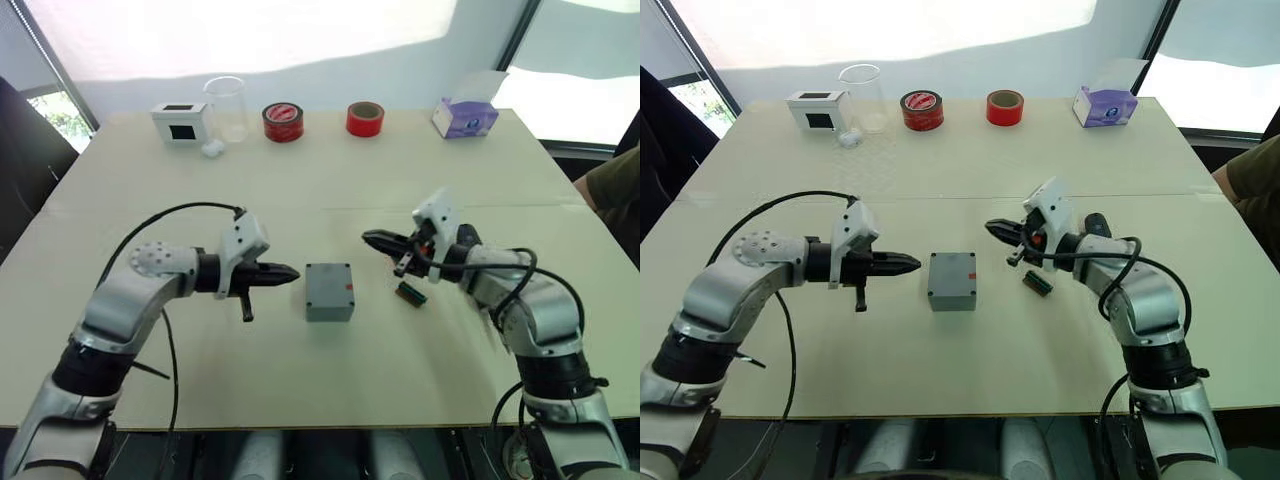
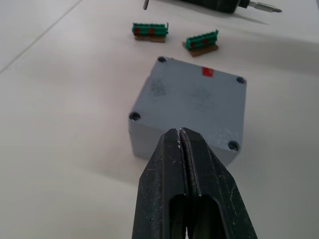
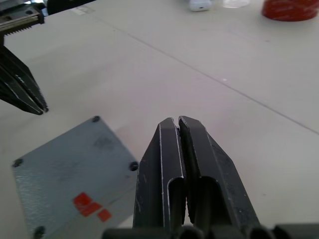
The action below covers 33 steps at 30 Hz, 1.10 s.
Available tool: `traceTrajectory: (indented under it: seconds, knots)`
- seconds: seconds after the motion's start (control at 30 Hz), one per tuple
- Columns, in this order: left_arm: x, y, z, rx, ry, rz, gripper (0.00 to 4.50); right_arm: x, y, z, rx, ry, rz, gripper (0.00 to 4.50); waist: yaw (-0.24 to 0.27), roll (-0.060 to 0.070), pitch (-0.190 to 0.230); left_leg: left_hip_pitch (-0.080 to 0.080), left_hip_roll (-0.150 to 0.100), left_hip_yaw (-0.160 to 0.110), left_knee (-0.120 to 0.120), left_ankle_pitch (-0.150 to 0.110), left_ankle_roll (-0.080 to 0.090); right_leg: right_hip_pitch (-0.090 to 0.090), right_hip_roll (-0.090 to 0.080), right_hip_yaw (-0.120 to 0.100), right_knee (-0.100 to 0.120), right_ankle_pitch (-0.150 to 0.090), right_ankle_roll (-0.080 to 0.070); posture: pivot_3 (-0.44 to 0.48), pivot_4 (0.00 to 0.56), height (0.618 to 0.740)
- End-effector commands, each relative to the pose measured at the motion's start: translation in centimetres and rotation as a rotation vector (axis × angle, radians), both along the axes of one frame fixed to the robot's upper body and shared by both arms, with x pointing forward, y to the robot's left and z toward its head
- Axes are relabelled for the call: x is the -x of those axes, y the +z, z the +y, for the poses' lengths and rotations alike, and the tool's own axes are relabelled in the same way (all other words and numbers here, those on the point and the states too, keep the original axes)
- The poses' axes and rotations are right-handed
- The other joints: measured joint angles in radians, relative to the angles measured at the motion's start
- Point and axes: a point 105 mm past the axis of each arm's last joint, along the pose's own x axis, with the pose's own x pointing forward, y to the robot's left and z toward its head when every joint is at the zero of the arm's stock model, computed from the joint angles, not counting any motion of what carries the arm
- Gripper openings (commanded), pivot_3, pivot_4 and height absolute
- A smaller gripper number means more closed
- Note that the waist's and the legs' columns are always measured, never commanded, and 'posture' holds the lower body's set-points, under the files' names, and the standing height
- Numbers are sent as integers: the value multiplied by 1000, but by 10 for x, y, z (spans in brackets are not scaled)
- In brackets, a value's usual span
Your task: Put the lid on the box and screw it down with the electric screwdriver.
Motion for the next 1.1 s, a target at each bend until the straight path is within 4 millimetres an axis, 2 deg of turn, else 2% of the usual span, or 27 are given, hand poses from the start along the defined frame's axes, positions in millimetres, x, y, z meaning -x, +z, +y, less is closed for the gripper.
traceTrajectory:
  seconds: [0.03,0.4,1.0,1.03,1.07,1.1]
  knots:
    - [2,16,1,23,11,-54,0,7,7,10,-20,25,-35,32,1,0,0,0,0,0,0,0,0,0,0,0,0,0,0,0,150,740]
    - [-4,15,-2,26,38,-63,0,7,-8,12,20,35,10,32,-1,0,0,0,0,0,0,0,0,0,0,0,0,0,0,0,150,740]
    - [-6,14,-4,26,38,-70,0,2,-20,12,56,14,27,32,-1,0,0,0,0,0,0,0,0,0,0,0,0,0,0,0,150,740]
    - [-6,14,-4,27,38,-70,0,3,-20,12,56,20,32,550,-1,0,0,0,0,0,0,0,0,0,0,0,0,0,0,0,150,740]
    - [-6,14,-4,27,38,-71,0,4,-20,12,55,24,35,745,-1,0,0,0,0,0,0,0,0,0,0,0,0,0,0,0,150,740]
    - [-6,14,-4,28,38,-71,0,5,-20,12,55,26,38,1168,-1,0,0,0,0,0,0,0,0,0,0,0,0,0,0,0,150,740]
